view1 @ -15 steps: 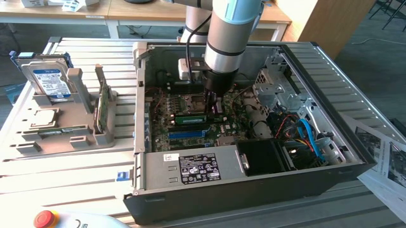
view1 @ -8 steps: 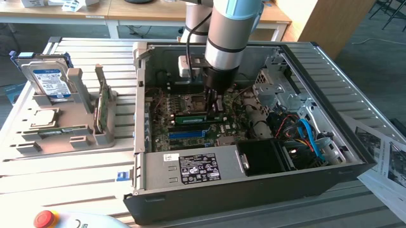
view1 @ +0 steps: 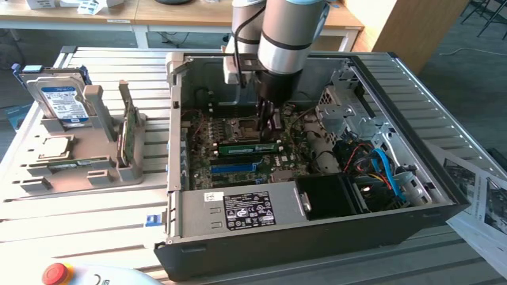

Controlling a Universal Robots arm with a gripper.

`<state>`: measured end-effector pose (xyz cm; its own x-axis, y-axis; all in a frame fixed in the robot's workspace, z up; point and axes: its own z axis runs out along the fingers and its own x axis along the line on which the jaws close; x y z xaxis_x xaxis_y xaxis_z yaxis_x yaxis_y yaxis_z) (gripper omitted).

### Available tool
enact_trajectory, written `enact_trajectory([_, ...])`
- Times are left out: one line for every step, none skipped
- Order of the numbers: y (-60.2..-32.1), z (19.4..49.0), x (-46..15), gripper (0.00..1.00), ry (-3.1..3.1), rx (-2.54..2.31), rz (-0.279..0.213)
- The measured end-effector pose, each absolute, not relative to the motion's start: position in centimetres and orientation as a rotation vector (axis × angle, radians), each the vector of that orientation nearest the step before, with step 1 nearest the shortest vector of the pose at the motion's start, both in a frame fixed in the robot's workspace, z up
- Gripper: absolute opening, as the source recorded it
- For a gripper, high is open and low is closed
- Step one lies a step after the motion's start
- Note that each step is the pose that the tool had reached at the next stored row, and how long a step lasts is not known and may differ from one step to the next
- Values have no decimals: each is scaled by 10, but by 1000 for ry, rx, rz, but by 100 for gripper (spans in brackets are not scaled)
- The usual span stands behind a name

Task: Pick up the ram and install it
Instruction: 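Insert the ram into the slot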

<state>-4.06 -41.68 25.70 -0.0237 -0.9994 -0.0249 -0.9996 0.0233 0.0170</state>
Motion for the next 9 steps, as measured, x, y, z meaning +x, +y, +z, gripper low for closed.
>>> enact_trajectory([-417,260,-41,37,2243,-2191,46])
enact_trajectory([-417,263,-41,37,2243,-2191,46])
enact_trajectory([-417,267,-41,37,2243,-2191,46])
enact_trajectory([-417,270,-41,37,2243,-2191,46])
enact_trajectory([-417,274,-41,37,2243,-2191,46])
enact_trajectory([-417,277,-41,37,2243,-2191,46])
enact_trajectory([-417,280,-41,37,2244,-2191,46])
enact_trajectory([-417,284,-41,37,2244,-2191,46])
enact_trajectory([-417,288,-41,37,2244,-2191,46])
